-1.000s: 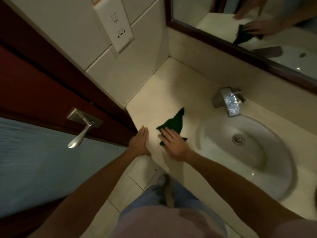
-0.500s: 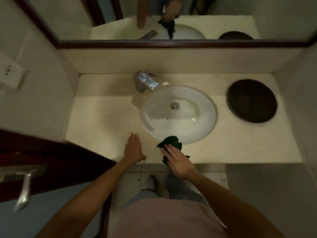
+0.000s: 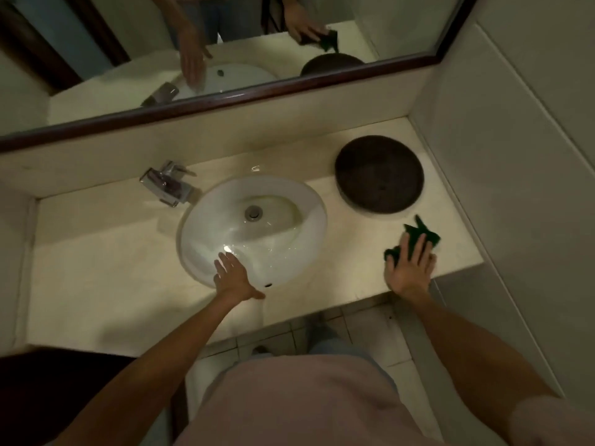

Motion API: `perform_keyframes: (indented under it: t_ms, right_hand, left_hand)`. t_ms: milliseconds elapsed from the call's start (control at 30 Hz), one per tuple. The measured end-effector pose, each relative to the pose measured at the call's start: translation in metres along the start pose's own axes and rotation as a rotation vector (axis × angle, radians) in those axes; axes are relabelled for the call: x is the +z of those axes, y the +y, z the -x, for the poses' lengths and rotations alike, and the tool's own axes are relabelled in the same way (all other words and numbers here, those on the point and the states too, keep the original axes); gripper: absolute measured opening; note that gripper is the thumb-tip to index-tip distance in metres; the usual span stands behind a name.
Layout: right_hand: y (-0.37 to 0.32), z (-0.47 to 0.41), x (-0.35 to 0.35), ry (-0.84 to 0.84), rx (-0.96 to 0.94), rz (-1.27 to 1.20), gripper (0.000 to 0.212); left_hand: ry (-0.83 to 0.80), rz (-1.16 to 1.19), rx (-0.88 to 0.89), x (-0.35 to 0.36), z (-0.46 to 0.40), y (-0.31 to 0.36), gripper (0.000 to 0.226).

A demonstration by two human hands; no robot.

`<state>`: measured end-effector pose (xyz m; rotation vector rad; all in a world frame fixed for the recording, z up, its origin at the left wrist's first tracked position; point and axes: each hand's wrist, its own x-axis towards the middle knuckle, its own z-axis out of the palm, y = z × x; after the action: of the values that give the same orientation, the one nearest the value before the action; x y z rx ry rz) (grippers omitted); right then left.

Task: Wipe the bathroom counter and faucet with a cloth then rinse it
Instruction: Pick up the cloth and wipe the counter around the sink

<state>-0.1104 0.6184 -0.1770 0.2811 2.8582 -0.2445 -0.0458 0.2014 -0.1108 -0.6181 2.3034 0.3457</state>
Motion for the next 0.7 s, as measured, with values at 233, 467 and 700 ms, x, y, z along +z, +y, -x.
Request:
perform_keyframes:
  t_ms: [233, 467, 700]
  right_hand:
    - [0.005, -0.049, -0.011, -0.011, 0.124, -0.182, 0.085]
    - [-0.069, -0.013, 0.012, -0.023, -0.439, 0.038, 0.075]
    - [-0.160, -0.061, 0.019, -0.078, -0.634, 0.131, 0.070]
  left_hand:
    - [-0.022, 0.107, -0.188, -0.004, -0.004, 0.004, 0.173]
    - [0.086, 0.221, -0.292, 0.007, 0.001, -0.001, 0.179]
    - [0.109, 0.292, -0.296, 0.003, -0.002, -0.012, 0.173]
